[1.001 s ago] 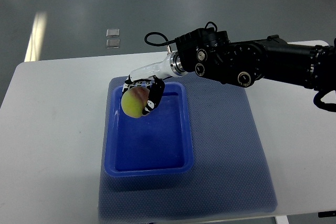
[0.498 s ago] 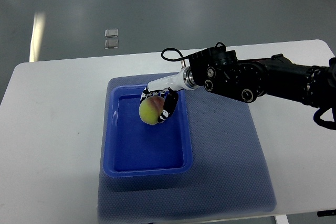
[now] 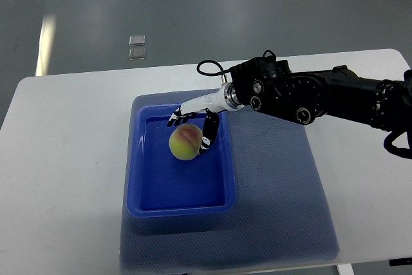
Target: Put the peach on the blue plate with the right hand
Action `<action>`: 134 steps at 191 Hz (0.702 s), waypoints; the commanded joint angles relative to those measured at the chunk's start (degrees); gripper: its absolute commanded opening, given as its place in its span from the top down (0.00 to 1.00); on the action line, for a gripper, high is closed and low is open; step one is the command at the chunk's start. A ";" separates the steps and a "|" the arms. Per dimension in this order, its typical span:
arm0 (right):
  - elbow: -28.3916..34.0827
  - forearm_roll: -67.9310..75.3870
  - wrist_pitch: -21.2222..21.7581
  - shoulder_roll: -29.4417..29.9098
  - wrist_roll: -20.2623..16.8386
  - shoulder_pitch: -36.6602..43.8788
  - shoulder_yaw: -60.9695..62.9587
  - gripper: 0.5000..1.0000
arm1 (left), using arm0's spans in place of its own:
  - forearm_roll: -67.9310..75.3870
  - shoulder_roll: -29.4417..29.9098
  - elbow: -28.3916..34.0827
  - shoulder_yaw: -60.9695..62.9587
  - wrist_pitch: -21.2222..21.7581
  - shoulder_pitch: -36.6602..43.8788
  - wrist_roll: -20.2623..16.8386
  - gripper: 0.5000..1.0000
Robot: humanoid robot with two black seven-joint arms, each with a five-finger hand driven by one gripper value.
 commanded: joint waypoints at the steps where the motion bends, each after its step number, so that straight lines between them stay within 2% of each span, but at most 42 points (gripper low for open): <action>1: 0.28 0.64 0.01 0.00 -0.03 2.05 1.57 0.16 | 0.04 0.00 0.00 0.00 -0.06 0.00 0.00 0.00; 36: 0.81 1.44 0.10 -1.15 -0.03 3.37 8.78 0.16 | 0.04 0.00 0.00 0.09 0.03 0.00 0.00 0.00; 37: 0.81 1.87 -0.16 -3.58 -0.03 3.02 11.92 0.16 | 0.04 0.00 0.00 0.09 -0.05 0.00 0.00 0.00; 53: 0.81 3.02 -0.60 -6.77 0.06 1.87 17.13 0.16 | 0.04 0.00 -0.09 0.09 -0.06 0.00 0.00 0.00; 85: 0.81 8.11 -4.03 -13.10 0.50 -8.14 34.44 0.16 | 0.04 0.00 -0.17 0.09 -0.06 0.00 0.00 0.00; 95: 0.81 8.12 -4.03 -13.10 0.50 -8.15 34.45 0.16 | 0.04 0.00 -0.17 0.09 -0.06 0.00 0.00 0.00; 96: 0.63 9.33 -6.12 -13.62 0.59 -12.15 40.71 0.16 | 0.04 0.00 -0.17 0.09 -0.06 0.00 0.00 0.00; 104: 0.37 10.22 -7.63 -13.63 0.59 -15.43 45.60 0.16 | 0.04 0.00 -0.09 0.09 -0.05 0.00 0.00 0.00; 134: 0.19 14.71 -9.13 -12.57 1.11 -25.90 60.38 0.16 | 0.04 0.00 -0.17 0.18 0.03 0.00 0.00 0.00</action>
